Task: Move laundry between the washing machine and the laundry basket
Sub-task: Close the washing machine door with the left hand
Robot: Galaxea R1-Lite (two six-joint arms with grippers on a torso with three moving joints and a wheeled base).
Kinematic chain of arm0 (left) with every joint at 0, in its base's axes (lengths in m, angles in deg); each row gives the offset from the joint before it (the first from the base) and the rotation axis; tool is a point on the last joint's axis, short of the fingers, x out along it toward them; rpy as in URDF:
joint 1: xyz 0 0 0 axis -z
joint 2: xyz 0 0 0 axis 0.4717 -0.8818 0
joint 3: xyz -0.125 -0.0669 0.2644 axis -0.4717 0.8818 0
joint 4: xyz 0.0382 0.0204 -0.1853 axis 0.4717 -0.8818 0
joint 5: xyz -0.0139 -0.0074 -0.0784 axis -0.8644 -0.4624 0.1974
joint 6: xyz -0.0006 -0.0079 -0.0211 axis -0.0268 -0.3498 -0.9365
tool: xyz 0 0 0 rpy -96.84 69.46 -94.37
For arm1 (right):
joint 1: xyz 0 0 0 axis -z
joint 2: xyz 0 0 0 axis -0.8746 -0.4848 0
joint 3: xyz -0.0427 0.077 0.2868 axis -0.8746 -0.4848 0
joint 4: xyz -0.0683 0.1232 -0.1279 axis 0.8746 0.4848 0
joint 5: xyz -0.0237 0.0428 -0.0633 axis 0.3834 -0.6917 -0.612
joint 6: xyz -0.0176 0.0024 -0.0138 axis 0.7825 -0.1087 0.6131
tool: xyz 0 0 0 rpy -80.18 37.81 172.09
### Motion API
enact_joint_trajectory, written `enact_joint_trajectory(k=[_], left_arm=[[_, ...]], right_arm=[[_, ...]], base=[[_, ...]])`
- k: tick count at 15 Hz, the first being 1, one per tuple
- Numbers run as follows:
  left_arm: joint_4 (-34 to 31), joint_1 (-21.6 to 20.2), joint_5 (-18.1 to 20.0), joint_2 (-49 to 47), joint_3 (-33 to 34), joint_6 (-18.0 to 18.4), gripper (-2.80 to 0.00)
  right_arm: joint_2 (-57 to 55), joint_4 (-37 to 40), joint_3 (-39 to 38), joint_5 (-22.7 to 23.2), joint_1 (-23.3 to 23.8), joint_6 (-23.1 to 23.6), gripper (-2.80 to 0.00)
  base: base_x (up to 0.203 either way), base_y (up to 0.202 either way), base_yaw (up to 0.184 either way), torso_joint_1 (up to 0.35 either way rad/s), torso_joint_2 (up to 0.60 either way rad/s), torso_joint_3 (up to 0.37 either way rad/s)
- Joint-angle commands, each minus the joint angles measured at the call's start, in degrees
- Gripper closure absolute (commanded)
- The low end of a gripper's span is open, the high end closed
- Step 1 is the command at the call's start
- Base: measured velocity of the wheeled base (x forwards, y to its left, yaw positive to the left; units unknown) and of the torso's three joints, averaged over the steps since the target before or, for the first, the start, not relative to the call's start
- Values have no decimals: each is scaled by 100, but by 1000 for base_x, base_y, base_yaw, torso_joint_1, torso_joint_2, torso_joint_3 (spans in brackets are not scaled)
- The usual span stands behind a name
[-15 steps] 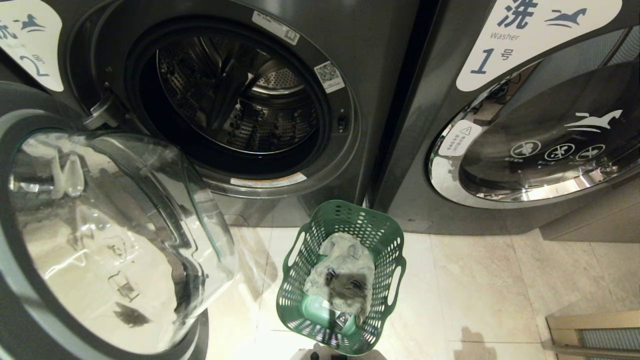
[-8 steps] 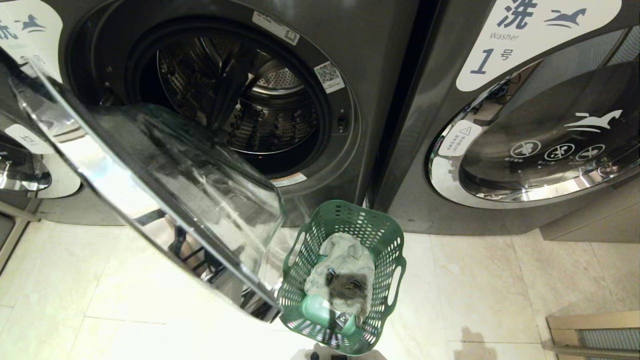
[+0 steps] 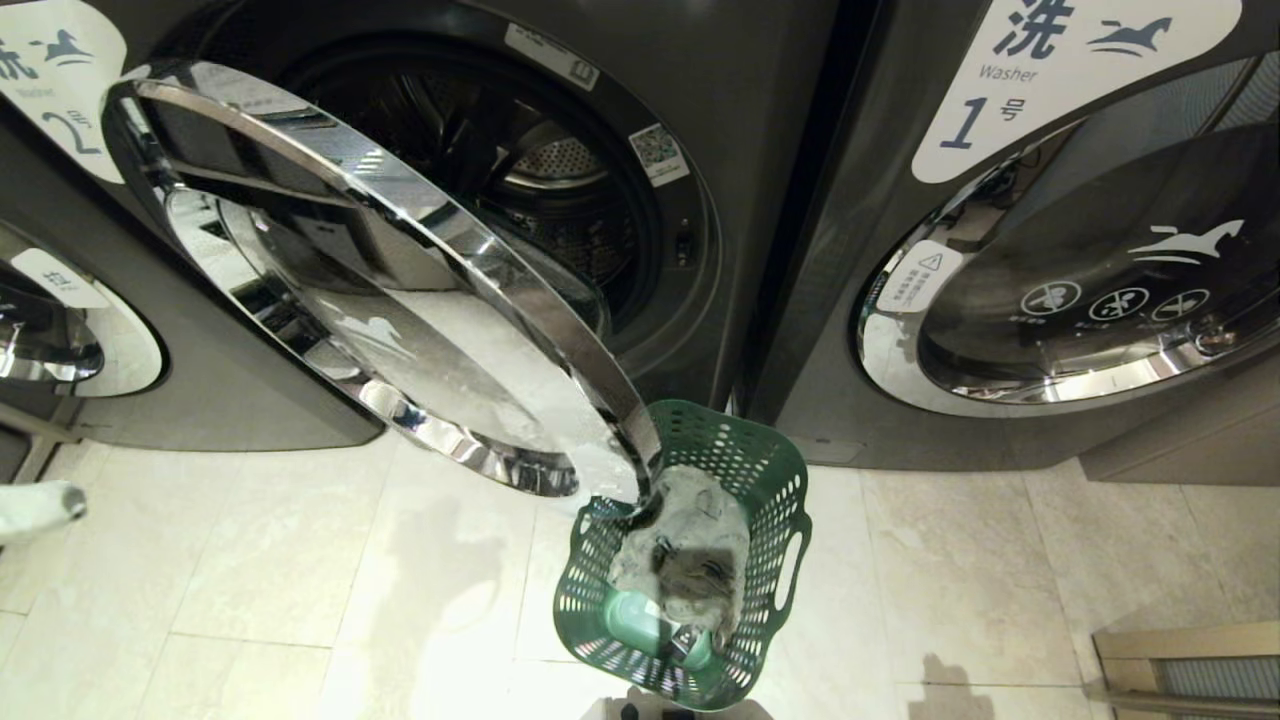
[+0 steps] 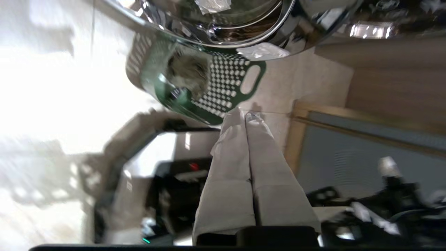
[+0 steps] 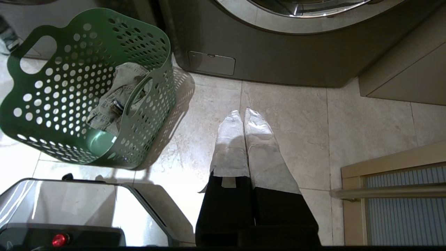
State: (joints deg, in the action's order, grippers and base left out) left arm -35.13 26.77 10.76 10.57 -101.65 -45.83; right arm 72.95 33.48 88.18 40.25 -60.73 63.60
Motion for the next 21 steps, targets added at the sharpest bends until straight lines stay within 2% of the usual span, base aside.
enact_joint_trajectory(k=[1, 2, 3, 5, 7, 9, 12, 14, 19, 21], left_arm=[[1551, 64, -12, 219, 840, 713, 0], [2379, 78, -43, 85, 1163, 1194, 0], [2940, 100, -87, -213, 1361, 1562, 0], [3606, 234, -264, -739, 1526, 1866, 0], [4004, 553, -508, -1253, 1522, 1925, 0], [4340, 850, -596, -1783, 1372, 1935, 0], [5149, 1324, -947, -2436, 827, 1910, 0], [5267, 1651, -1176, -2647, 631, 1867, 0], [5313, 1830, -1267, -2832, 594, 1869, 0], [5576, 1851, -1284, -3101, 523, 1889, 0]], right_arm=[[-9, -1, 0, 7, 0, 16, 0], [-9, -1, -9, 7, 0, 20, 0], [-9, -1, -9, 7, 0, 25, 0], [-9, -1, -9, -2, 0, 16, 0], [-9, 0, -9, -2, 0, 16, 0], [-9, -1, 0, -2, 0, 34, 0], [-9, -1, 0, -11, 0, -12, 0], [-9, -1, -9, 6, 0, 58, 0], [-9, -1, -9, 7, 0, 42, 0], [-9, -1, -9, -1, 0, 42, 0]], base=[[0, 0, 0, 0, 0, 0], [0, 0, 0, 0, 0, 0], [0, 0, 0, 0, 0, 0], [0, 0, 0, 0, 0, 0], [0, 0, 0, 0, 0, 0], [0, 0, 0, 0, 0, 0], [0, 0, 0, 0, 0, 0], [0, 0, 0, 0, 0, 0], [0, 0, 0, 0, 0, 0], [0, 0, 0, 0, 0, 0]])
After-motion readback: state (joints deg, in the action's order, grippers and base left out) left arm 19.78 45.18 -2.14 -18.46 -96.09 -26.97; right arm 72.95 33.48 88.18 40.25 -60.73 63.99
